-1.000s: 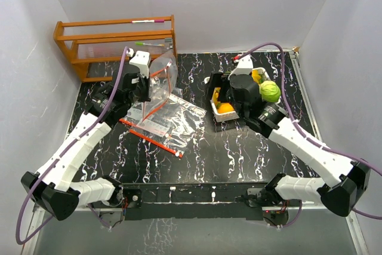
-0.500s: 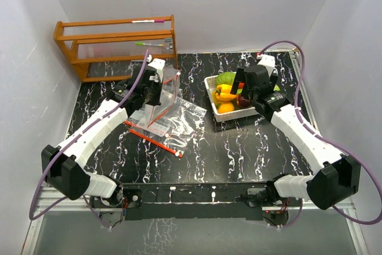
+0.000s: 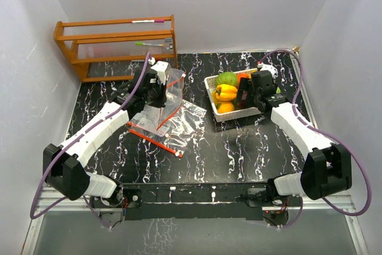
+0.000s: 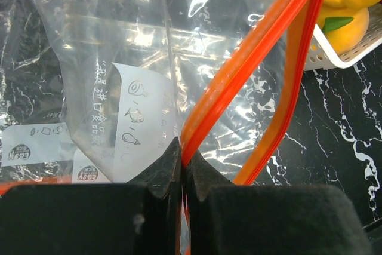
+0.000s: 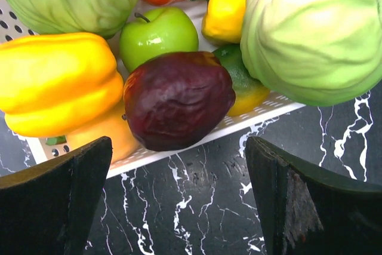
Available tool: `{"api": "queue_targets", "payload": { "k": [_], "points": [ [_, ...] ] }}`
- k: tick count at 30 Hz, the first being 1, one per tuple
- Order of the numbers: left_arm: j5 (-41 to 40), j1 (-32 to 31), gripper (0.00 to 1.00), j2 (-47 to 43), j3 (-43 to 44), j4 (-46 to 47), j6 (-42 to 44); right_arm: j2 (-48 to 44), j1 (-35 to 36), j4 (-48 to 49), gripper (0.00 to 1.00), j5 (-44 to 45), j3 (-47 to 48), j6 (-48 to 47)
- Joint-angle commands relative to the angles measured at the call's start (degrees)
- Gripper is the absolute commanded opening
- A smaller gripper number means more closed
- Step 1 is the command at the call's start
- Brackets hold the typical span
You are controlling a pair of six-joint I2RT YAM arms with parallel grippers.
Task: Place the food in the zip-top bag and seal the zipper
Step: Pick up the fake vegetable from the bin.
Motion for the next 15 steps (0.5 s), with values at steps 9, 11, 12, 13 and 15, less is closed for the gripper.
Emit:
{"api": "queue_targets", "payload": {
  "k": [9,11,12,13,15],
  "points": [
    [1.8,0.2,0.00,-1.5,-1.0,1.4,-0.2,-1.0,-1.2,7.2,0.98,9.4,2.7,-3.1],
    [1.9,0.2,0.00,-1.4,-0.9,1.3,-0.1,-1.1,-1.4,7.2,0.98,11.8,4.3,-3.5],
    [1.9,0.2,0.00,-1.4,-0.9,1.2,-0.1,-0.9,-1.5,7.2,0.98,13.1,5.1,-4.0],
    [1.9,0.2,0.00,-1.4,-0.9,1.2,-0.1,-0.4,-1.6,7.2,0.98,14.3,5.9,-4.6],
    [1.9,0.3,0.00,-1.3,-0.9,1.2,-0.1,1.0,-2.2,6.3,0.98,16.6,7.7,-5.4]
  ]
}}
